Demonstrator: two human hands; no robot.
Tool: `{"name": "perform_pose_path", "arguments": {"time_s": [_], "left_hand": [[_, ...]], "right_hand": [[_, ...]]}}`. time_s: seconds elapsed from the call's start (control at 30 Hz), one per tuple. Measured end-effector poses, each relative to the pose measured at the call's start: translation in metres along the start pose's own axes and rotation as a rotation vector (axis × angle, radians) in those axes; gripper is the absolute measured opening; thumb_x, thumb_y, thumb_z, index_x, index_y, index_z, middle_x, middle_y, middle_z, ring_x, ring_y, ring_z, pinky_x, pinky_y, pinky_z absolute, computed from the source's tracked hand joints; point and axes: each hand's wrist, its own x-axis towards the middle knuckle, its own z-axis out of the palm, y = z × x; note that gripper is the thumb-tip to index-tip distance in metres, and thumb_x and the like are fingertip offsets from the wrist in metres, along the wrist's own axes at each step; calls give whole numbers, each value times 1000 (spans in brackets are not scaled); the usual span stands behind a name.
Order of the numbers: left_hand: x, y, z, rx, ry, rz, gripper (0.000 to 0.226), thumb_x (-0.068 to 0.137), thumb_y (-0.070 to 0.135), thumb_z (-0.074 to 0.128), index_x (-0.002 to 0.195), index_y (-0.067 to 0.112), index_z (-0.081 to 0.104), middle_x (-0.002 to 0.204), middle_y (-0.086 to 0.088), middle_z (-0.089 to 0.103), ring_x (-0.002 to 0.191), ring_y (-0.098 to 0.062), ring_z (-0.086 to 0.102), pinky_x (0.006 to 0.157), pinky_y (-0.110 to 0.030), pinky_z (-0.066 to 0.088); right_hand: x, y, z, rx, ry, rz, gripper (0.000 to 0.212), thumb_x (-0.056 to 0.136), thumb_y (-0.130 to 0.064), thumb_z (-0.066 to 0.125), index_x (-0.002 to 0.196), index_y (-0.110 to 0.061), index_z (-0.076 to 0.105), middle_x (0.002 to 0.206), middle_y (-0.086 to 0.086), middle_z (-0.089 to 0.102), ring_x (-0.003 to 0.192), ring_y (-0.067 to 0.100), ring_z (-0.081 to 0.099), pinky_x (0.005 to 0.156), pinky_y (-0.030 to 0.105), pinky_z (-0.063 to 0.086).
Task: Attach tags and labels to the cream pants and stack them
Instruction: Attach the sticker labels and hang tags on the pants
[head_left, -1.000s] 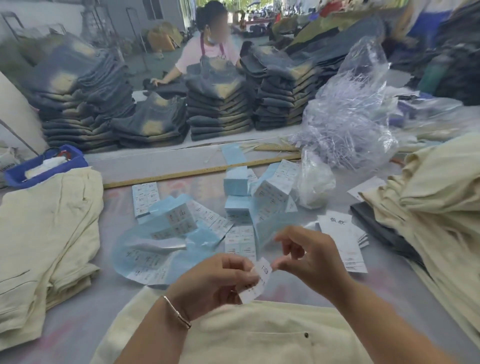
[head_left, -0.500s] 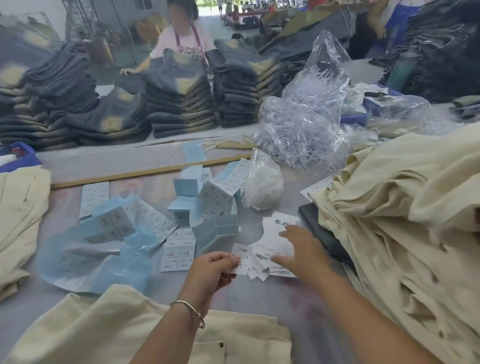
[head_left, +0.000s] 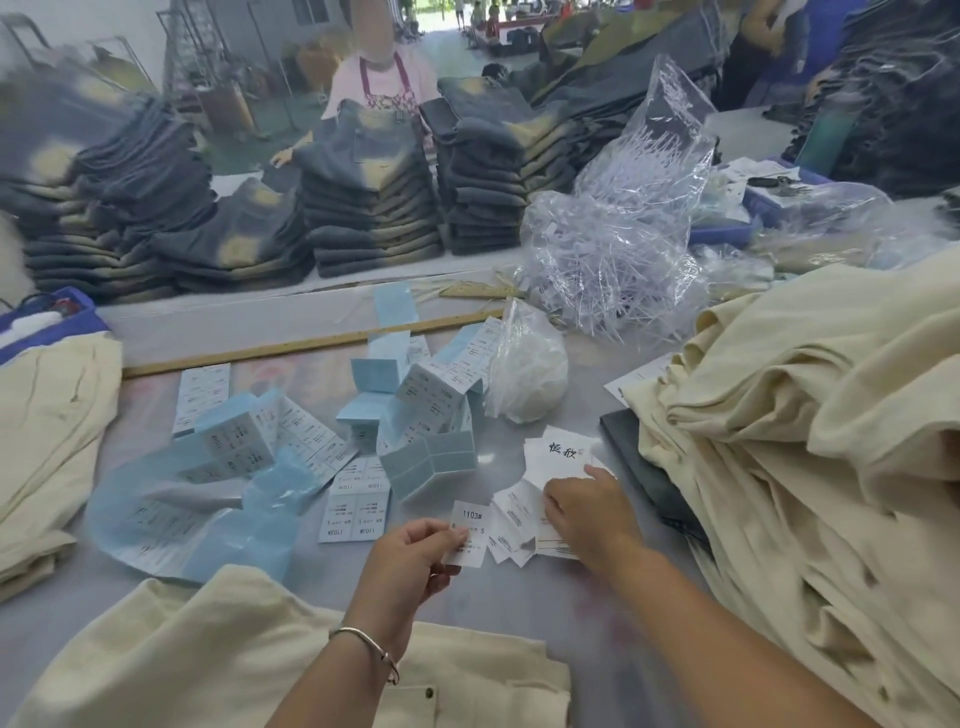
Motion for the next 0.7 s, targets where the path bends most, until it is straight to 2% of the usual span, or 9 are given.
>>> {"name": "perform_pose_path", "arguments": {"time_s": [0.1, 0.2, 0.27, 0.33, 0.4, 0.47, 0.53, 0.63, 0.7], "left_hand": [[-8, 0, -1, -212, -25, 5, 15, 74, 12, 75, 88, 11, 71, 78, -4, 68, 59, -10, 56, 59, -21, 42], [-15, -4, -5, -518, -117, -7, 14, 70, 14, 73, 84, 18, 72, 97, -6, 70, 85, -15, 63, 78, -30, 46], [-23, -5, -9, -636, -192, -9, 21, 68, 15, 79, 88, 19, 71, 114, -7, 66, 108, -23, 57, 96, -40, 44], [-30, -6, -15, -697, -272, -42, 46, 50, 15, 95, 89, 18, 72, 120, -9, 64, 118, -31, 55, 105, -48, 40], [-38, -5, -19, -707, -361, -96, 67, 35, 11, 99, 95, 15, 69, 125, -14, 63, 121, -41, 55, 105, -52, 39], [-46, -4, -22, -705, -467, -111, 70, 41, 9, 98, 102, 12, 64, 128, -19, 60, 120, -46, 55, 105, -54, 39], [-54, -1, -25, -688, -523, -57, 64, 49, 10, 95, 104, 9, 64, 126, -21, 61, 119, -41, 57, 105, -53, 42], [-65, 6, -36, -544, -476, 66, 37, 55, 7, 91, 87, 4, 72, 111, -21, 68, 103, -28, 66, 91, -41, 53], [-73, 9, -46, -402, -436, 123, 26, 62, 6, 80, 84, -4, 73, 102, -24, 69, 92, -26, 66, 82, -33, 54]], "right_hand": [[-6, -5, -17, 246, 213, 206, 4, 77, -7, 66, 74, -8, 69, 78, 6, 70, 79, 29, 64, 67, 32, 44], [-20, -17, -34, 715, 516, 347, 21, 71, 9, 71, 71, -12, 73, 101, 1, 70, 95, 19, 63, 75, 22, 47], [-34, -32, -50, 1165, 550, 474, 30, 73, 10, 72, 69, -19, 76, 106, -6, 69, 101, 9, 62, 75, 14, 48], [-51, -45, -58, 1425, 545, 522, 33, 75, 11, 71, 71, -21, 78, 100, -6, 72, 98, 9, 66, 74, 20, 52], [-67, -60, -67, 1503, 541, 486, 33, 74, 14, 70, 73, -18, 78, 102, -4, 73, 100, 9, 67, 76, 21, 53], [-80, -75, -74, 1532, 528, 410, 23, 71, 8, 73, 73, -14, 78, 109, -5, 70, 104, 6, 64, 75, 16, 52], [-92, -87, -76, 1503, 473, 353, 16, 66, -1, 75, 73, -15, 79, 105, -1, 68, 98, 12, 65, 76, 19, 53], [-112, -101, -73, 1339, 400, 344, 38, 66, 16, 76, 73, -21, 80, 93, 5, 69, 88, 18, 68, 76, 21, 54], [-123, -111, -76, 1399, 312, 328, 35, 70, 17, 70, 75, -16, 80, 92, 7, 71, 82, 19, 69, 72, 21, 53]]}}
